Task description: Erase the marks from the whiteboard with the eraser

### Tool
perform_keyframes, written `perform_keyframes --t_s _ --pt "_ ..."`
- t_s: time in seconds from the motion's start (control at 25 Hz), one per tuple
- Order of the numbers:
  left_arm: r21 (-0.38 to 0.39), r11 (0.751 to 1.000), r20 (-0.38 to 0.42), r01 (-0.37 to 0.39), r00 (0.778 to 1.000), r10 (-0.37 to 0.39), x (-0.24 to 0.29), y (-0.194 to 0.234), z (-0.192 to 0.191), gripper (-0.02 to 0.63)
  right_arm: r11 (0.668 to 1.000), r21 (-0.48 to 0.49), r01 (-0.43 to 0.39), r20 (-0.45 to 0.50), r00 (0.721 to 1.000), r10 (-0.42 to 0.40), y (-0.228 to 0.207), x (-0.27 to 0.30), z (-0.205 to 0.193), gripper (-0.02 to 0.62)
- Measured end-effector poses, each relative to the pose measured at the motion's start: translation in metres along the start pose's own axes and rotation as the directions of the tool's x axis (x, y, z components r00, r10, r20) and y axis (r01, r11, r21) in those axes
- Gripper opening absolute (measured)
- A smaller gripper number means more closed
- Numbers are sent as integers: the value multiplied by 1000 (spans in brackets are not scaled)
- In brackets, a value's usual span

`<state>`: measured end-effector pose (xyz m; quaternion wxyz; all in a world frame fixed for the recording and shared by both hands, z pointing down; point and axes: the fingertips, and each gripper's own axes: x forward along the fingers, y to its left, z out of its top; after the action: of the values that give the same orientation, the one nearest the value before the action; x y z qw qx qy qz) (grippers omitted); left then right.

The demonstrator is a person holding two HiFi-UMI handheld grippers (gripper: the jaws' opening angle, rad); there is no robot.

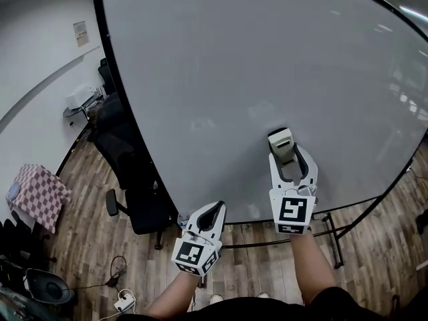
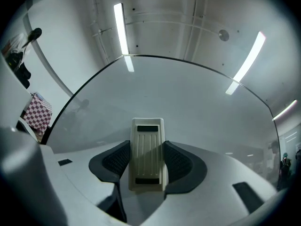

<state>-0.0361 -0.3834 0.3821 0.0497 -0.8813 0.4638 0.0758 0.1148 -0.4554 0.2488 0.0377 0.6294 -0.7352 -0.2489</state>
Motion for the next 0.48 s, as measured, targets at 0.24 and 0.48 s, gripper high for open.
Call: perform_keyframes --t_s 0.24,0.48 --pt "4 1000 5 -3 1000 3 3 -5 0 20 998 7 61 2 998 -61 -34 -2 -7 252" --pt "6 1000 -5 -9 1000 9 -1 -4 -1 20 993 17 113 2 994 -113 -55 -4 -9 253"
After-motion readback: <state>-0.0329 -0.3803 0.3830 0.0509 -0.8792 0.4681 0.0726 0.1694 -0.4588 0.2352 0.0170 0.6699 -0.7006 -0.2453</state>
